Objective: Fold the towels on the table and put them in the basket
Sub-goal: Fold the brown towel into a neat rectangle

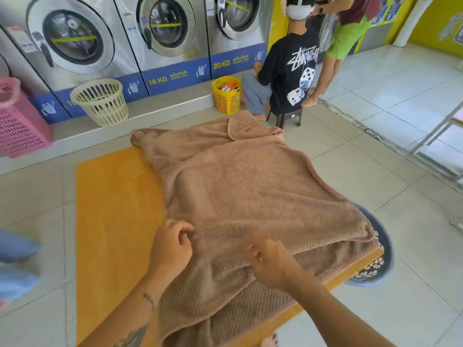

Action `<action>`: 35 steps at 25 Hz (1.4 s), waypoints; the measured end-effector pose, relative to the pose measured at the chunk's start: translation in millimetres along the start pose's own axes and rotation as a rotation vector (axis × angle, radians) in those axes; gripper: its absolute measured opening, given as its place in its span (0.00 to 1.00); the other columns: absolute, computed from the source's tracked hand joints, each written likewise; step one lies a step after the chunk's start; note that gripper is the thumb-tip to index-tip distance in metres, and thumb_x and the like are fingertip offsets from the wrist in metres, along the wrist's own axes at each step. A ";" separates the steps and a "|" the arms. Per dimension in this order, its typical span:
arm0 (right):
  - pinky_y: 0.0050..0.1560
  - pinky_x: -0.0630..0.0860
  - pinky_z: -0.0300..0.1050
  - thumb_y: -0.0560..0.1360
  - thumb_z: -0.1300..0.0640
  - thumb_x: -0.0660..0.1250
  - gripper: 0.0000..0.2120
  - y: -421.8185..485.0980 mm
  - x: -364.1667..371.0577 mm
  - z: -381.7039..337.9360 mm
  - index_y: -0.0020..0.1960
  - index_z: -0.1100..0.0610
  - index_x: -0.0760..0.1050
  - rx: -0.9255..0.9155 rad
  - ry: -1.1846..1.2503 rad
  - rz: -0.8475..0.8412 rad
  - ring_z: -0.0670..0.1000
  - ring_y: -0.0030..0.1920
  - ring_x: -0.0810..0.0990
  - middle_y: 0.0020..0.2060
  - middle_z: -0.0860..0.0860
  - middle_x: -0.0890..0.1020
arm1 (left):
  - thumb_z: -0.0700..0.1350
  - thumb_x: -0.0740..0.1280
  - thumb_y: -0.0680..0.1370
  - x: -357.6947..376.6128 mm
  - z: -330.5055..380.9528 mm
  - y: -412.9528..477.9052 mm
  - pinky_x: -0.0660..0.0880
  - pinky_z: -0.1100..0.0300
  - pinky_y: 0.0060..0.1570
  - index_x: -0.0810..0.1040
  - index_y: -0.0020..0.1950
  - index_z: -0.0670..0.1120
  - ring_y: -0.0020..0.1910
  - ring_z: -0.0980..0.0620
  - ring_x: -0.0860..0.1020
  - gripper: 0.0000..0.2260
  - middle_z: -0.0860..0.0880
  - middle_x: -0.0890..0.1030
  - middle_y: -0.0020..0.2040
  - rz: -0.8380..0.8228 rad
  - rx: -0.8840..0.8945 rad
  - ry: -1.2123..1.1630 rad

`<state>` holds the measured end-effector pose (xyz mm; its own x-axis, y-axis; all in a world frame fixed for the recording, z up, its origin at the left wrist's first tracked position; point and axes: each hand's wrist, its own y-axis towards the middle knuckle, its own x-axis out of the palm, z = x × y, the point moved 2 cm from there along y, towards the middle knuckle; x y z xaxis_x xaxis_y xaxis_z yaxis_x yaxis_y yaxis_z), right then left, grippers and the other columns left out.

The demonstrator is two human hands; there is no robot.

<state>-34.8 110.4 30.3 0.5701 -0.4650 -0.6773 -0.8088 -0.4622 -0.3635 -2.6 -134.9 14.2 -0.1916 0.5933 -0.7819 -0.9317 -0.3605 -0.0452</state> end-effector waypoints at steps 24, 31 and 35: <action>0.51 0.80 0.46 0.71 0.64 0.59 0.27 -39.7 131.6 -166.1 0.71 0.56 0.69 0.075 0.026 -0.021 0.54 0.58 0.78 0.62 0.55 0.77 | 0.36 0.55 0.83 -110.7 -95.0 -78.1 0.71 0.70 0.42 0.74 0.63 0.57 0.51 0.57 0.79 0.19 0.57 0.79 0.54 -0.420 0.054 -0.132; 0.63 0.73 0.59 0.68 0.50 0.64 0.32 7.0 162.9 -181.3 0.71 0.52 0.64 0.257 -0.062 -0.017 0.63 0.67 0.69 0.63 0.54 0.72 | 0.38 0.60 0.80 -106.0 -123.3 22.2 0.77 0.59 0.45 0.75 0.51 0.56 0.48 0.55 0.78 0.12 0.59 0.79 0.47 -0.441 0.302 0.068; 0.67 0.63 0.65 0.69 0.45 0.67 0.37 38.8 195.5 -212.8 0.73 0.53 0.58 0.606 -0.322 0.114 0.64 0.71 0.59 0.71 0.57 0.61 | 0.38 0.61 0.76 -95.6 -137.6 91.9 0.72 0.53 0.54 0.71 0.68 0.55 0.58 0.48 0.71 0.22 0.53 0.70 0.59 -0.438 0.691 0.328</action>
<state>76.0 -159.1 19.9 0.4817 -0.1947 -0.8544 -0.8523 0.1225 -0.5085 -27.4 -323.9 -0.8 0.2260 0.3012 -0.9264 -0.8994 0.4297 -0.0797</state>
